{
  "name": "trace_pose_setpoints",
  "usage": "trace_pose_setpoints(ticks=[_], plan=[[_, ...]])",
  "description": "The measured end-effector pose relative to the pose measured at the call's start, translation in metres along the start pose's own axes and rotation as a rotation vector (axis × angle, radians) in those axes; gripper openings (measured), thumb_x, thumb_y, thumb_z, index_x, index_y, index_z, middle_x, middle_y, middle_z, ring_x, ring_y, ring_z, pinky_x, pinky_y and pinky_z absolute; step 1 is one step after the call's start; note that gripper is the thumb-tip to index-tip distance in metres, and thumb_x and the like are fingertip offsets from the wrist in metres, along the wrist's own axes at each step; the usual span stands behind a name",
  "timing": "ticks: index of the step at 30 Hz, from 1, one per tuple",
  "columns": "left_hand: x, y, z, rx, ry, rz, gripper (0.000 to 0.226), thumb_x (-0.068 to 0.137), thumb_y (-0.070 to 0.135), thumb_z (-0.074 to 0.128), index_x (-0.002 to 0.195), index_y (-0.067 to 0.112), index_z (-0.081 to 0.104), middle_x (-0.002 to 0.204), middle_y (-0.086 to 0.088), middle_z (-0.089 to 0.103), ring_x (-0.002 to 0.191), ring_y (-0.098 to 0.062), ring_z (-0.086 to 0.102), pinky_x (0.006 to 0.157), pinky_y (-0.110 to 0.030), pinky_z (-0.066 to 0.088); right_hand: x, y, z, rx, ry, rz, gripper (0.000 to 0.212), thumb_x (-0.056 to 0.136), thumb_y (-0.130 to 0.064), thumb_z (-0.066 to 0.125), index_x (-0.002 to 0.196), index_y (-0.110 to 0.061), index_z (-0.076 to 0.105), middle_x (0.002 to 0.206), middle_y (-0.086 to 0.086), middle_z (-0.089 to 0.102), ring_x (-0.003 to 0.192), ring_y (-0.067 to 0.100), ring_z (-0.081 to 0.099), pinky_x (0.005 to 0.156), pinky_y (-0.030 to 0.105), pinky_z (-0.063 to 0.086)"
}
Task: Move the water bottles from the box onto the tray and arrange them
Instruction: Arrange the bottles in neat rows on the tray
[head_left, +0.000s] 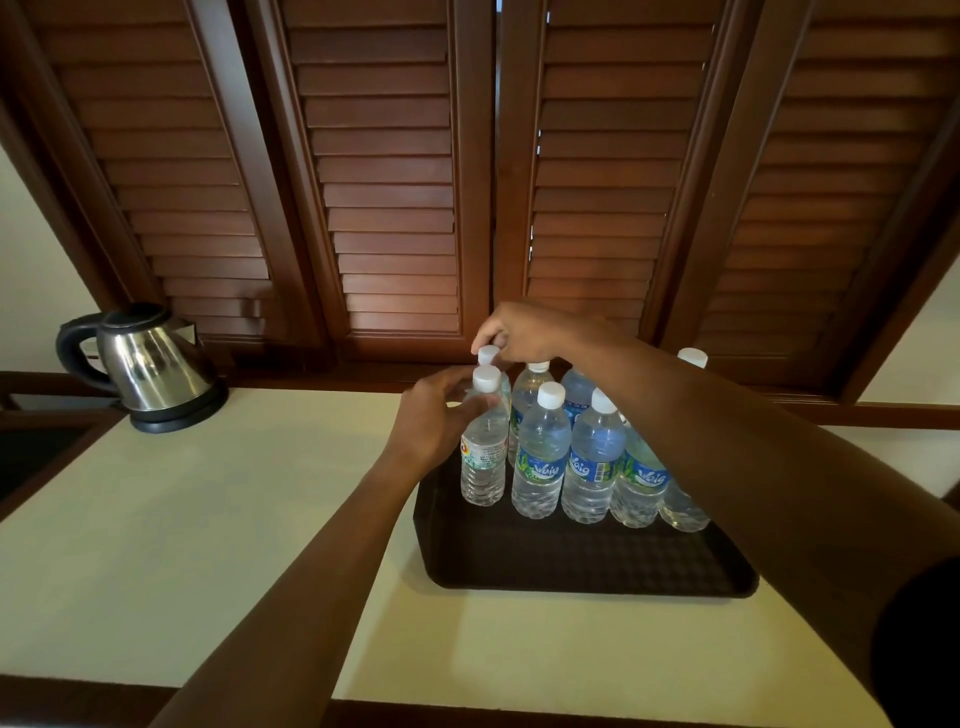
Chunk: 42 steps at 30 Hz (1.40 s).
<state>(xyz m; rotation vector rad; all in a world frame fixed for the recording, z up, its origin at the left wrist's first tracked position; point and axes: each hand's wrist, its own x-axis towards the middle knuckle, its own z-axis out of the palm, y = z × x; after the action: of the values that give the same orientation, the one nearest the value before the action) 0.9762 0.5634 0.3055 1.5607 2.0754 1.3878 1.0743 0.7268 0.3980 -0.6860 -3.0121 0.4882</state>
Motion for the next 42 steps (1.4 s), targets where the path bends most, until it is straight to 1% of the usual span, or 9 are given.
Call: trace_pose_setpoints(ticks=[4, 6, 9, 13, 16, 19, 25, 31, 42], plan=[[0.000, 0.001, -0.002, -0.010, 0.005, -0.031, 0.044, 0.085, 0.037, 0.079, 0.126, 0.031, 0.067, 0.108, 0.022, 0.067, 0.087, 0.023, 0.057, 0.070, 0.001, 0.041, -0.012, 0.000, -0.005, 0.097, -0.010, 0.038, 0.050, 0.091, -0.013, 0.074, 0.139, -0.020, 0.062, 0.129, 0.001, 0.070, 0.114, 0.015, 0.066, 0.103, 0.039, 0.050], [-0.001, -0.001, -0.003, -0.008, 0.001, -0.041, 0.048, 0.083, 0.038, 0.080, 0.128, 0.030, 0.066, 0.111, 0.023, 0.066, 0.089, 0.018, 0.058, 0.072, -0.001, 0.041, -0.025, 0.003, -0.012, 0.181, 0.053, 0.063, 0.057, 0.088, -0.026, 0.079, 0.141, -0.024, 0.059, 0.128, -0.001, 0.071, 0.113, 0.013, 0.067, 0.103, 0.038, 0.050], [-0.003, -0.005, -0.003, 0.017, -0.001, -0.058, 0.054, 0.080, 0.037, 0.083, 0.130, 0.029, 0.062, 0.115, 0.021, 0.063, 0.092, 0.008, 0.058, 0.073, -0.006, 0.041, -0.058, 0.010, -0.023, 0.236, 0.181, 0.079, 0.051, 0.085, -0.038, 0.081, 0.132, -0.027, 0.066, 0.120, -0.006, 0.074, 0.103, 0.003, 0.069, 0.093, 0.028, 0.054], [-0.008, -0.011, 0.004, 0.024, -0.008, -0.142, 0.065, 0.077, 0.035, 0.086, 0.134, 0.028, 0.055, 0.118, 0.017, 0.059, 0.096, -0.006, 0.057, 0.069, -0.012, 0.043, -0.102, 0.014, -0.017, 0.100, 0.166, 0.097, 0.047, 0.080, -0.046, 0.082, 0.122, -0.029, 0.071, 0.110, -0.012, 0.073, 0.096, 0.001, 0.068, 0.074, 0.019, 0.049], [-0.010, -0.008, 0.009, 0.029, -0.031, -0.139, 0.062, 0.078, 0.038, 0.084, 0.133, 0.026, 0.058, 0.129, 0.009, 0.065, 0.098, -0.009, 0.061, 0.069, -0.012, 0.043, -0.111, 0.015, -0.003, -0.015, 0.136, 0.091, 0.043, 0.079, -0.039, 0.085, 0.118, -0.026, 0.073, 0.107, -0.008, 0.072, 0.095, 0.009, 0.069, 0.079, 0.027, 0.054], [-0.013, 0.000, 0.011, 0.043, -0.055, -0.124, 0.058, 0.079, 0.037, 0.083, 0.131, 0.027, 0.060, 0.130, 0.008, 0.065, 0.092, -0.005, 0.059, 0.065, -0.008, 0.040, -0.110, 0.018, 0.009, 0.032, 0.161, 0.090, 0.034, 0.081, -0.027, 0.085, 0.113, -0.020, 0.076, 0.105, -0.004, 0.075, 0.095, 0.011, 0.070, 0.083, 0.031, 0.058], [-0.024, 0.006, 0.012, 0.030, -0.062, -0.113, 0.056, 0.079, 0.040, 0.083, 0.130, 0.033, 0.062, 0.128, 0.012, 0.066, 0.078, 0.014, 0.055, 0.061, -0.003, 0.039, -0.111, 0.017, 0.008, 0.095, 0.141, 0.079, 0.029, 0.083, -0.017, 0.083, 0.111, -0.021, 0.077, 0.103, -0.008, 0.076, 0.094, 0.005, 0.071, 0.088, 0.031, 0.059], [-0.023, 0.008, 0.009, 0.043, -0.039, -0.121, 0.055, 0.081, 0.037, 0.082, 0.131, 0.029, 0.062, 0.132, 0.008, 0.065, 0.102, -0.012, 0.065, 0.068, -0.007, 0.040, -0.115, 0.015, 0.005, 0.120, 0.121, 0.065, 0.030, 0.083, -0.020, 0.084, 0.112, -0.022, 0.077, 0.105, -0.009, 0.076, 0.097, 0.004, 0.070, 0.093, 0.034, 0.058], [-0.021, 0.008, 0.008, 0.069, -0.076, -0.140, 0.055, 0.080, 0.036, 0.083, 0.130, 0.030, 0.061, 0.127, 0.010, 0.066, 0.091, -0.004, 0.057, 0.065, -0.008, 0.039, -0.112, 0.020, 0.008, 0.126, 0.130, 0.051, 0.026, 0.083, -0.024, 0.083, 0.109, -0.023, 0.078, 0.101, -0.009, 0.078, 0.094, 0.003, 0.071, 0.092, 0.034, 0.059]])
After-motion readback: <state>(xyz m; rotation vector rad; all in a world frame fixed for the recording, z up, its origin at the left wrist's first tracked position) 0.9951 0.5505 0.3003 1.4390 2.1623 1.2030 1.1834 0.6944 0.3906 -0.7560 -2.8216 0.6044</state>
